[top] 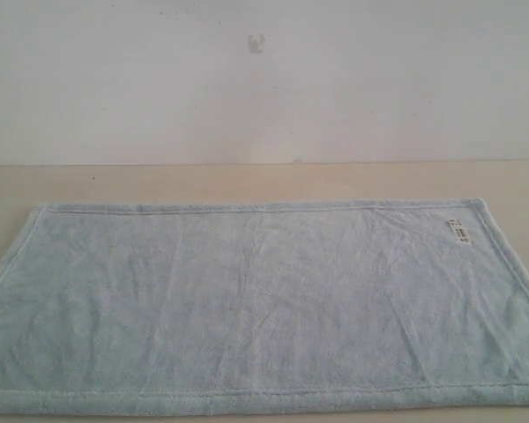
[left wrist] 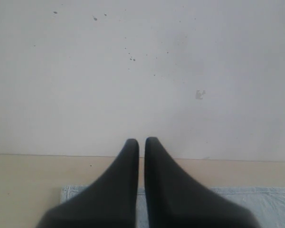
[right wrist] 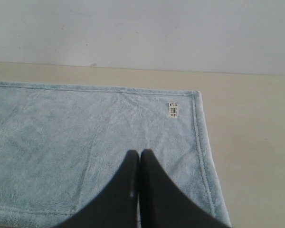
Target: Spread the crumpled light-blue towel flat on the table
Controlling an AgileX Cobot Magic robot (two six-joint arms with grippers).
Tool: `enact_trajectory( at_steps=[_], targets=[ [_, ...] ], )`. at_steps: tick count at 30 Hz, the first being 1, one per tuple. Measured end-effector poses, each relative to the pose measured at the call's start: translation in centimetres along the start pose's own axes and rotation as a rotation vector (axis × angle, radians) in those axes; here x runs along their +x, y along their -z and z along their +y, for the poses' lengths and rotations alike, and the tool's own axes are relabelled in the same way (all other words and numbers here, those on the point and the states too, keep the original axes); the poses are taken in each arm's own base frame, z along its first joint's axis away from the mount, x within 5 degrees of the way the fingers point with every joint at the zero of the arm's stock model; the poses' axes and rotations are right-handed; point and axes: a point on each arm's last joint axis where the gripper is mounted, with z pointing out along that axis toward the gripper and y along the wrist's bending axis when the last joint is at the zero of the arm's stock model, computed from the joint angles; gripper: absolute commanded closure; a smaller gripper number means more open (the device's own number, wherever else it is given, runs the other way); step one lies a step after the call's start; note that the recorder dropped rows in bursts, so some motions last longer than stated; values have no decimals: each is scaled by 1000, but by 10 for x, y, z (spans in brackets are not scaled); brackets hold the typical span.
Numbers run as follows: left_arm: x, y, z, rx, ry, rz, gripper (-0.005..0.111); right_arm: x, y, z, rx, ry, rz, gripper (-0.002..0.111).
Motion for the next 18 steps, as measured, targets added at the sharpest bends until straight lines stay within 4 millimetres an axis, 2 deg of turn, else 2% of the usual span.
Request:
enact_trajectory(
  at_steps=[14,18],
  targets=[
    [0,0,0,0,0,1,103,0,0,0,0,-2,0,108],
    [13,-1,2,-5,2,21,103,0,0,0,0,-2,0,108]
  ],
)
